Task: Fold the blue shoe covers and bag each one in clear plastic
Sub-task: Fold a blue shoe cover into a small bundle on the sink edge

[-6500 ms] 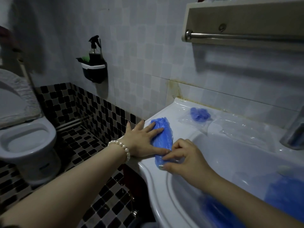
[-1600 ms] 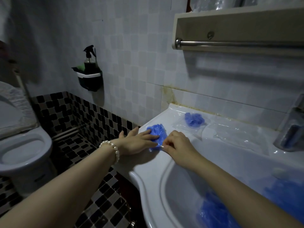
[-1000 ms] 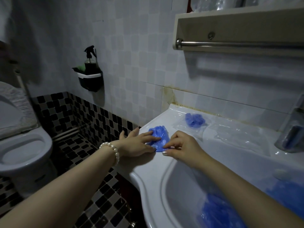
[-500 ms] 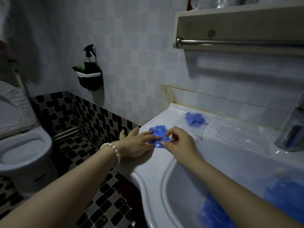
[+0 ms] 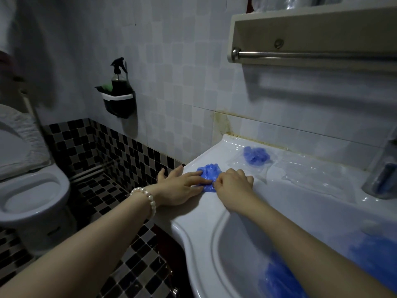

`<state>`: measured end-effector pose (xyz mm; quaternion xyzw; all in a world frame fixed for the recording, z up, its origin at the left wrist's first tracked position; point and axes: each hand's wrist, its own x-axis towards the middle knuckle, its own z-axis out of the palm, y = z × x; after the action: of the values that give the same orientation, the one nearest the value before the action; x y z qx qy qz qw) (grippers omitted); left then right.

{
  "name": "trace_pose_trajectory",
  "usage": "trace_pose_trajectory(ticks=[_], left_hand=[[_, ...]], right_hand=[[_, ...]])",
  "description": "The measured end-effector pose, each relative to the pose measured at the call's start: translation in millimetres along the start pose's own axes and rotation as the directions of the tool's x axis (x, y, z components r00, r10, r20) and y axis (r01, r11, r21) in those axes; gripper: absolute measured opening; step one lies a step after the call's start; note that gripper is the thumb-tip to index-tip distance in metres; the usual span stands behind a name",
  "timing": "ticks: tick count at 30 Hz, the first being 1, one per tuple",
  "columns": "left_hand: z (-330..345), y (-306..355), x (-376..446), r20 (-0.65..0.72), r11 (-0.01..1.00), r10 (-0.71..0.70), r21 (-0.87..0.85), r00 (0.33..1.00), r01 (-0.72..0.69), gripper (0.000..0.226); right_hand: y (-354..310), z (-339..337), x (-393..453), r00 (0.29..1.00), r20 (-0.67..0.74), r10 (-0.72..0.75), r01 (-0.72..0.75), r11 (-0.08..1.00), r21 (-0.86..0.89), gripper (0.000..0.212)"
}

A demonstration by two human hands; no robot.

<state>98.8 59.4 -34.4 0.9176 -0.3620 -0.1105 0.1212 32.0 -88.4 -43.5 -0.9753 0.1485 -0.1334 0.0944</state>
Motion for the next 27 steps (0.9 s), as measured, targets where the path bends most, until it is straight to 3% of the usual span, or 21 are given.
trace_pose_trajectory(ticks=[3,5,8,11,14,21,27], left_hand=[[-1,2,-1,-0.004,1.000,0.006,0.020,1.000,-0.006,0.038],[-1,2,0,0.007,1.000,0.011,0.027,1.000,-0.011,0.039],[-2,1,-1,0.013,0.999,0.014,0.030,1.000,-0.015,0.040],[-2,1,0,0.017,0.999,0.016,0.033,1.000,-0.016,0.039],[-2,-1,1,0.023,1.000,0.011,0.012,1.000,-0.011,0.037],[0,-3,-2,0.009,0.999,0.038,0.012,0.999,-0.038,0.037],[0,-4,-4,-0.003,0.994,0.066,-0.087,0.998,-0.066,0.039]], right_hand=[[1,6,-6,0.981,-0.187,0.048,-0.011,0.981,0.191,0.008],[8,13,-11,0.944,-0.328,0.039,0.093,0.922,0.376,0.014],[18,15,-15,0.910,-0.404,-0.097,0.285,0.853,0.438,0.016],[22,4,-11,0.961,-0.252,-0.117,0.226,0.859,0.460,0.018],[21,-2,-2,0.989,-0.097,-0.109,0.133,0.947,0.293,0.015],[2,-4,7,0.999,0.020,0.027,-0.027,1.000,-0.010,0.031],[0,-8,8,0.987,0.101,0.124,-0.130,0.990,0.062,0.029]])
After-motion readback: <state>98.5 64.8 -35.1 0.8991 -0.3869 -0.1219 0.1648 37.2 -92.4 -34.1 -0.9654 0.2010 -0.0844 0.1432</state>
